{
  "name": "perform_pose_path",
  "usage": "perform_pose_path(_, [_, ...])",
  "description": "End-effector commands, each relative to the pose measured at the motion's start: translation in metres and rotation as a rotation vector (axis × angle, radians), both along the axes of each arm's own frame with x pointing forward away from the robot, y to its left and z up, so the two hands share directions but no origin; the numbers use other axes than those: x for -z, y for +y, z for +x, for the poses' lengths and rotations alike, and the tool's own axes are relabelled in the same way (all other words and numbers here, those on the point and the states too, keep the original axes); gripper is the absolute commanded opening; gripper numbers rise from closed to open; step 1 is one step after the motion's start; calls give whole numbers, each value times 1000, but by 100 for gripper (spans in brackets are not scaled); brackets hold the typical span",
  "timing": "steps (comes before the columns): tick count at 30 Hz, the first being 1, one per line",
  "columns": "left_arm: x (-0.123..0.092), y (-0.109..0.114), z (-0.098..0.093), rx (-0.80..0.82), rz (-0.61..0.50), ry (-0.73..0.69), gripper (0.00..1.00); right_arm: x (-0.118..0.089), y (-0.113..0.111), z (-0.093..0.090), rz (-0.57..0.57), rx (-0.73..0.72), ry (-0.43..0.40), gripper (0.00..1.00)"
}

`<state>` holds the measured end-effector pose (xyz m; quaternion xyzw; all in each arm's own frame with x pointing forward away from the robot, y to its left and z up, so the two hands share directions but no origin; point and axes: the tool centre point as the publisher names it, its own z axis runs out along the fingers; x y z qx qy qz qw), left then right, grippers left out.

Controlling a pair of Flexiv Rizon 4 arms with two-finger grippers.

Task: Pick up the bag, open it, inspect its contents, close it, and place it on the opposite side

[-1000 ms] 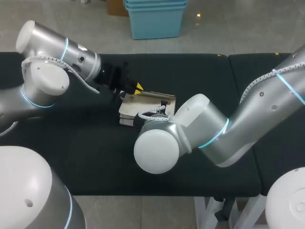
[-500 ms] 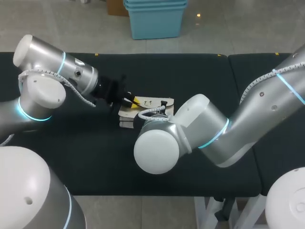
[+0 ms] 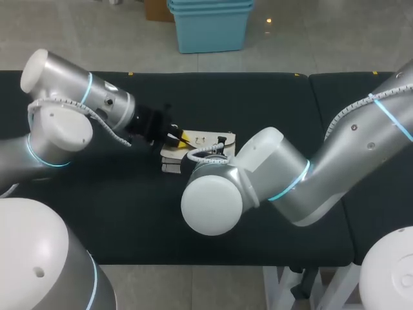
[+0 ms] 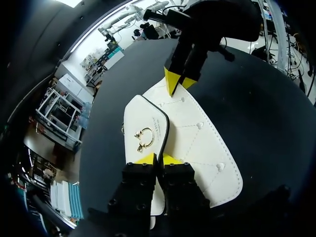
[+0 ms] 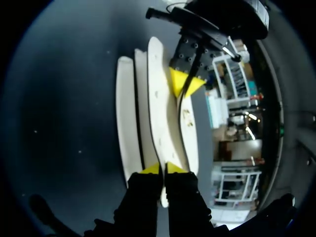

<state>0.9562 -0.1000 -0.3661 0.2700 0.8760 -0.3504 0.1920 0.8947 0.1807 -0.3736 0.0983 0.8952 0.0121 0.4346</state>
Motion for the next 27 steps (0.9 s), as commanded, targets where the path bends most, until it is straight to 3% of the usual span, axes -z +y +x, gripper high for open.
perform_pose_path(1, [1,-3,-1,34,-3,-5,0,2,1,0,1,2,-6,0])
perform_pose_path(11, [5,6,9,9,44,-18,0,2,1,0,1,2,-6,0])
perform_pose_path(23, [6,21,13,-6,51,-15,0,2,1,0,1,2,-6,0])
perform_pose_path(27, [6,16,8,29,40,-10,0,2,1,0,1,2,-6,0])
